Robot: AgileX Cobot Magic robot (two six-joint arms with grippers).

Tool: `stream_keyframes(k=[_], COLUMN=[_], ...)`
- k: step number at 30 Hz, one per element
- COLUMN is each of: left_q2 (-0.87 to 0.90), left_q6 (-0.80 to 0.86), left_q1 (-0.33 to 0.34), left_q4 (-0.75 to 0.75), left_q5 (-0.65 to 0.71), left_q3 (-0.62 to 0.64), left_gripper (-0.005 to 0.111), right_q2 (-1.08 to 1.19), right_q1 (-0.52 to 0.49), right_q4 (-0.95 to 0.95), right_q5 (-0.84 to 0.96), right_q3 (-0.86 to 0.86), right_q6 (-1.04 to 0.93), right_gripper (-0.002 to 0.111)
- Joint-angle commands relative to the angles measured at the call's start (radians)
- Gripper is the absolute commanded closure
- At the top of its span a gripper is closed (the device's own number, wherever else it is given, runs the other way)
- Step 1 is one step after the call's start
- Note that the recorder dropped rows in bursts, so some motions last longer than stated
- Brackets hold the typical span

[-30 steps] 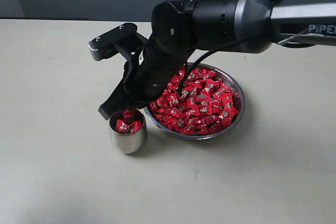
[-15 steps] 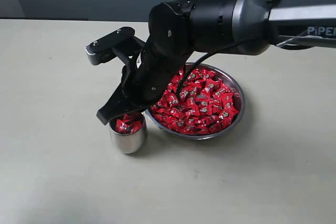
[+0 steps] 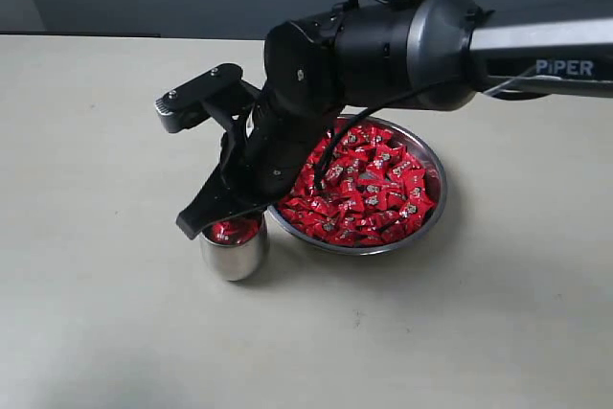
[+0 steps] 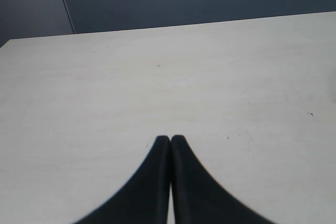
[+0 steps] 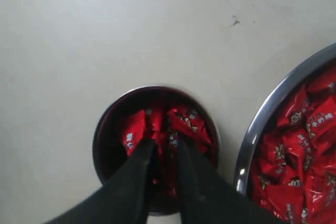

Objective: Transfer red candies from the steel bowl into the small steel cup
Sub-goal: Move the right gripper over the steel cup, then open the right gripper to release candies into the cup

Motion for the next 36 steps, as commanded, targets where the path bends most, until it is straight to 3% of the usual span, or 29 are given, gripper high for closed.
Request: stream_keyframes(k=[1,36], left_q2=[-0.005,-0.005], left_q6=[-0.002,-0.002], left_q1=[-0.005,-0.005], left_q4=[0.002,0.002], left_q5=[-0.01,-0.01], left_q3=[0.002,0.002], left_gripper=[0.106,0.106], right_q2=[-0.002,-0.031], right_q1=[0.001,0.001], right_q4=[-0.003,-0.071], right_q5=[-0.001,-0.019], right_q3=[0.0,0.0], right_q6=[-0.005,0.002], right_gripper=[0.074,0.074])
